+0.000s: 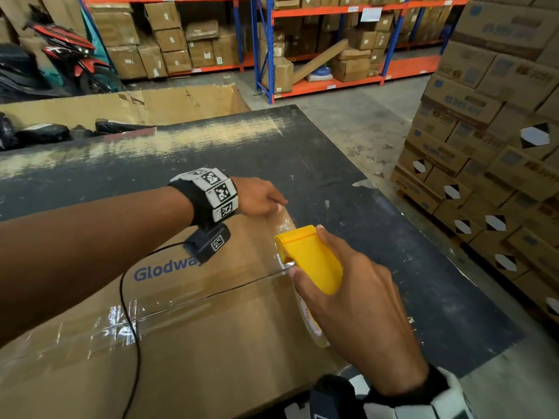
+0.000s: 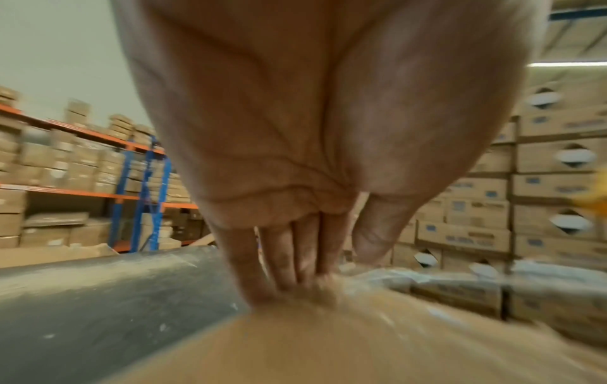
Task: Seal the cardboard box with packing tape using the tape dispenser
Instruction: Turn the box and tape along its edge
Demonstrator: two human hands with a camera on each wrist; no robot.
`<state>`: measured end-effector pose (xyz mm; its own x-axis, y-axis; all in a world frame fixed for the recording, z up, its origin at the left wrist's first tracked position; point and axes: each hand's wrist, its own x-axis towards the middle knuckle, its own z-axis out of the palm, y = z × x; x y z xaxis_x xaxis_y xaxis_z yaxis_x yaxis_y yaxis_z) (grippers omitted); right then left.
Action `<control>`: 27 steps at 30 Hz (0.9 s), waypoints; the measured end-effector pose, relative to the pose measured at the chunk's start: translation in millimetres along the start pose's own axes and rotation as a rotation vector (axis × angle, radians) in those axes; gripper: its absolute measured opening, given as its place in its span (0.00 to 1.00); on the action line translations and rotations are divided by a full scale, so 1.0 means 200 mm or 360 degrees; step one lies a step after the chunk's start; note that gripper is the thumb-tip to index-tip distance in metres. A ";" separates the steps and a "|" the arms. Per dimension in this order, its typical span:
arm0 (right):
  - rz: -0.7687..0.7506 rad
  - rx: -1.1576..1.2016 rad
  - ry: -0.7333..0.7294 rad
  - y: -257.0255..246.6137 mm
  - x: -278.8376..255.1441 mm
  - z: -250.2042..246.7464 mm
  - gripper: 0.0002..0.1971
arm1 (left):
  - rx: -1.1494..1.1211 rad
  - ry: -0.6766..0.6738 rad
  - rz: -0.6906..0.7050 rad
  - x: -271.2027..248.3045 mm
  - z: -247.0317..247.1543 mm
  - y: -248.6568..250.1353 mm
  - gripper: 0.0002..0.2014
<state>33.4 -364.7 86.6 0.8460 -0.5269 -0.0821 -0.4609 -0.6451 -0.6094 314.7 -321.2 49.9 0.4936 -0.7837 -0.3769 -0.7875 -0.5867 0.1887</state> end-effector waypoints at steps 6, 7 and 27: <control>-0.0036 0.0000 0.0029 -0.03 0.00 0.01 0.37 | 0.0277 -0.0076 0.0003 -0.05 0.13 0.03 0.30; -0.0036 -0.0014 0.0040 -0.04 0.00 0.01 0.37 | 0.0287 -0.0067 0.0004 -0.05 0.15 0.04 0.31; 0.0361 -0.0437 0.0175 0.41 -0.87 0.05 0.39 | 0.0289 0.0032 0.0024 0.00 0.26 -0.02 0.33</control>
<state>-148.8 -320.9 43.6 0.6871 -0.7202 -0.0961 -0.7006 -0.6218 -0.3499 298.6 -308.5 2.2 0.4872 -0.7970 -0.3569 -0.8477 -0.5299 0.0263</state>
